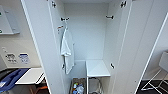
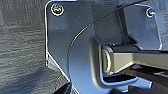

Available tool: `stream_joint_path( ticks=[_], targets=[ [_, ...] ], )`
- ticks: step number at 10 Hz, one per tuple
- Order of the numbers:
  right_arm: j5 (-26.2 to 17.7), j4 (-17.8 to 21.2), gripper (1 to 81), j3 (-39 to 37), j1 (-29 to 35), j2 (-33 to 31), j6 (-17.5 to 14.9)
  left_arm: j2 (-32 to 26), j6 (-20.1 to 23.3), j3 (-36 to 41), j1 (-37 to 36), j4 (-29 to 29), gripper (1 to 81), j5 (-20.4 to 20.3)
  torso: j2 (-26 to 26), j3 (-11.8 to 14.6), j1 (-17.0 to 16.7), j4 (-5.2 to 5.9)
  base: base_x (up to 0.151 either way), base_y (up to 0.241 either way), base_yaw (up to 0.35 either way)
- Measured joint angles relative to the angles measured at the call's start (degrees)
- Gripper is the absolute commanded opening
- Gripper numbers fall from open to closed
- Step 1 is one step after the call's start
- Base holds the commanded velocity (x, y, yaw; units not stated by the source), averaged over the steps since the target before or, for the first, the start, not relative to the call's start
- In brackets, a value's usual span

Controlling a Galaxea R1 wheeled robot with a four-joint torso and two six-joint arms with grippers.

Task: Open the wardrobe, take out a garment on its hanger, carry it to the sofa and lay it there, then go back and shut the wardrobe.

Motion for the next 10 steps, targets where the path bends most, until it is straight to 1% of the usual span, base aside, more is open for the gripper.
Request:
stream_joint_path(
  ticks=[1, 2, 4, 6, 7, 8, 9, 10],
  targets=[
    [0.02, 0.00, 81.1, -0.02, 0.02, 0.00, 0.04, -0.84, 2.84, 2.36, -0.52, -2.82, 81.1, 0.10, 0.00, 0.00, 0.00, 0.00, 0.000, 0.000, 0.000],
    [0.09, 0.04, 81.1, -0.05, 0.02, -0.06, 0.04, -1.15, 4.24, 3.77, -0.91, -3.75, 81.1, 0.32, 0.00, 0.00, 0.00, 0.00, 0.000, 0.000, 0.000],
    [0.30, 0.04, 81.1, 0.46, 0.35, -1.11, 0.15, -2.41, 5.35, 4.71, -1.40, -4.83, 81.1, 0.94, 0.00, 0.00, 0.00, 0.00, 0.000, 0.000, 0.000],
    [0.50, 0.09, 81.1, 2.71, 1.82, -3.51, 0.21, -7.07, 5.49, 6.30, -3.12, -5.22, 81.1, 0.26, 0.00, 0.00, 0.00, 0.00, 0.000, 0.000, 0.000],
    [0.50, 0.09, 81.1, 4.96, 2.67, -5.29, 0.21, -9.45, 5.49, 9.23, -3.78, -5.29, 81.1, -1.01, 0.00, 0.00, 0.00, 0.00, 0.000, 0.000, 0.000],
    [0.49, 0.09, 81.1, 8.41, 3.69, -8.19, 0.21, -11.79, 5.51, 13.73, -4.05, -5.33, 81.1, -2.28, 0.00, 0.00, 0.00, 0.00, 0.000, 0.000, 0.000],
    [0.50, 0.11, 81.1, 11.67, 4.82, -11.53, 0.61, -14.80, 5.46, 18.93, -4.35, -5.49, 81.1, -3.66, 0.00, 0.00, 0.00, 0.00, 0.000, 0.000, 0.000],
    [0.50, 0.15, 81.1, 14.25, 5.78, -14.92, 1.27, -18.99, 4.99, 23.81, -4.89, -5.57, 81.1, -5.49, 0.00, 0.00, 0.00, 0.00, 0.000, 0.000, 0.000]
  ],
)
